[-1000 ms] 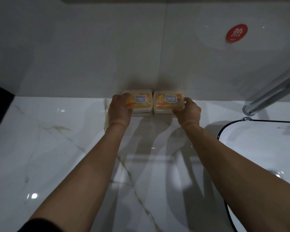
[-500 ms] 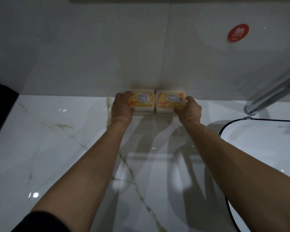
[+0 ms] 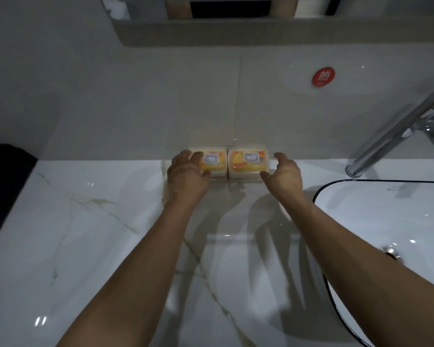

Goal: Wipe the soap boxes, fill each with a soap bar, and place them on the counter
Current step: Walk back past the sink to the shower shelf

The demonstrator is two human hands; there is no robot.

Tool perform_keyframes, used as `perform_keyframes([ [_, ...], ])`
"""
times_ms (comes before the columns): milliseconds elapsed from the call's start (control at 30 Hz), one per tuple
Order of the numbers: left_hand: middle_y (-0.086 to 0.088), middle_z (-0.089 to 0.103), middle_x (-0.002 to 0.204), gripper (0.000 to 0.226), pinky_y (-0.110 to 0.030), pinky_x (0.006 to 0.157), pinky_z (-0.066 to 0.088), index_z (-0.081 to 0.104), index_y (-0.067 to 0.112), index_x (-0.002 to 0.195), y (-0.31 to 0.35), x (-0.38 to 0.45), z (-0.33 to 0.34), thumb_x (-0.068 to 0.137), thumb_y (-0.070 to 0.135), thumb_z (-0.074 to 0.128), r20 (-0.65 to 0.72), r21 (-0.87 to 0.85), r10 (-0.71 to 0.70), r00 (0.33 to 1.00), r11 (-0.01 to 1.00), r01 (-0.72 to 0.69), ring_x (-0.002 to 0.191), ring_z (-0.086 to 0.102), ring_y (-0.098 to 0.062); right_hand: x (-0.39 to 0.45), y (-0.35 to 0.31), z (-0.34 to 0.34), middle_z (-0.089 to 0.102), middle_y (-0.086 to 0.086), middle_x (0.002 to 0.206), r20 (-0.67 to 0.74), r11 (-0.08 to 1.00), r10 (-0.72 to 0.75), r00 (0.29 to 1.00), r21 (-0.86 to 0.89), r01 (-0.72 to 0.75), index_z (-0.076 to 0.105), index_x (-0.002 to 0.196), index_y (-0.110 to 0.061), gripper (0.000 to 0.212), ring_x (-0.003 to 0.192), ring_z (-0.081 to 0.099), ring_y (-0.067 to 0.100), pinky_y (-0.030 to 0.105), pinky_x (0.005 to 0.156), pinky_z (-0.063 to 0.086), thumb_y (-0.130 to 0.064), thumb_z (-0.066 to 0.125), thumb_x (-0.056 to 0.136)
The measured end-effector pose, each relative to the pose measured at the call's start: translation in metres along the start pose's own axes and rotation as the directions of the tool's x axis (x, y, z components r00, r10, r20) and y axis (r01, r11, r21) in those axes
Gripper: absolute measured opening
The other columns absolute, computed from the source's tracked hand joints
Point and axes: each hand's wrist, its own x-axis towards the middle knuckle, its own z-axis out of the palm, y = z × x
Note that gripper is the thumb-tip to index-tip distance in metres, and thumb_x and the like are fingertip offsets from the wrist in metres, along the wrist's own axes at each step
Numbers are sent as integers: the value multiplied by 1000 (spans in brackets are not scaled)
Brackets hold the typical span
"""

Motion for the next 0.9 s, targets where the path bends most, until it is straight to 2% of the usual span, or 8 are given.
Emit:
perform_keyframes([
  [133, -9, 51, 144, 48, -36, 111, 32, 57, 20, 138, 29, -23, -23, 93, 38, 59, -67, 26, 100, 993, 995, -98, 134, 42, -28, -33, -5, -24, 53, 17, 136, -32, 998, -64, 997, -7, 64, 45, 146, -17, 61, 123, 55, 33, 38, 97, 45, -32, 66, 92],
  [300, -5, 41, 153, 52, -40, 118, 20, 47, 27, 145, 64, -51, -49, 96, 45, 48, -60, 64, 205, 977, 977, -201, 143, 30, -26, -80, -14, -62, 50, 17, 139, -138, 994, -107, 985, -27, 104, 46, 146, -20, 57, 128, 47, 37, 41, 99, 42, -37, 63, 94],
  [467, -6, 42, 152, 52, -46, 118, 18, 49, 27, 143, 104, -82, -74, 94, 45, 51, -104, 53, 344, 933, 939, -340, 144, 29, -29, -133, -15, -103, 49, 12, 142, -272, 992, -127, 954, -37, 121, 45, 146, -22, 58, 130, 44, 34, 39, 98, 41, -37, 64, 94],
  [633, -4, 34, 158, 54, -49, 121, 11, 44, 31, 147, 144, -124, -85, 96, 48, 49, -96, -17, 417, 904, 907, -420, 150, 18, -26, -185, 7, -134, 41, 7, 153, -376, 998, -58, 925, -53, 41, 41, 149, -25, 63, 139, 35, 30, 42, 103, 39, -45, 62, 93],
  [767, -1, 28, 161, 56, -47, 122, 6, 38, 33, 150, 178, -162, -87, 97, 50, 47, -84, -76, 473, 877, 875, -479, 152, 10, -21, -222, 36, -156, 37, 5, 156, -448, 1000, 23, 894, 17, -17, 38, 152, -26, 66, 144, 29, 26, 46, 111, 37, -48, 59, 94],
  [900, 0, 25, 162, 55, -47, 123, 4, 36, 35, 150, 215, -207, -81, 98, 51, 44, -72, -109, 544, 836, 829, -548, 153, 7, -20, -261, 77, -182, 32, 5, 160, -503, 997, 84, 860, 43, -72, 34, 153, -27, 65, 148, 24, 24, 43, 113, 32, -50, 55, 96],
])
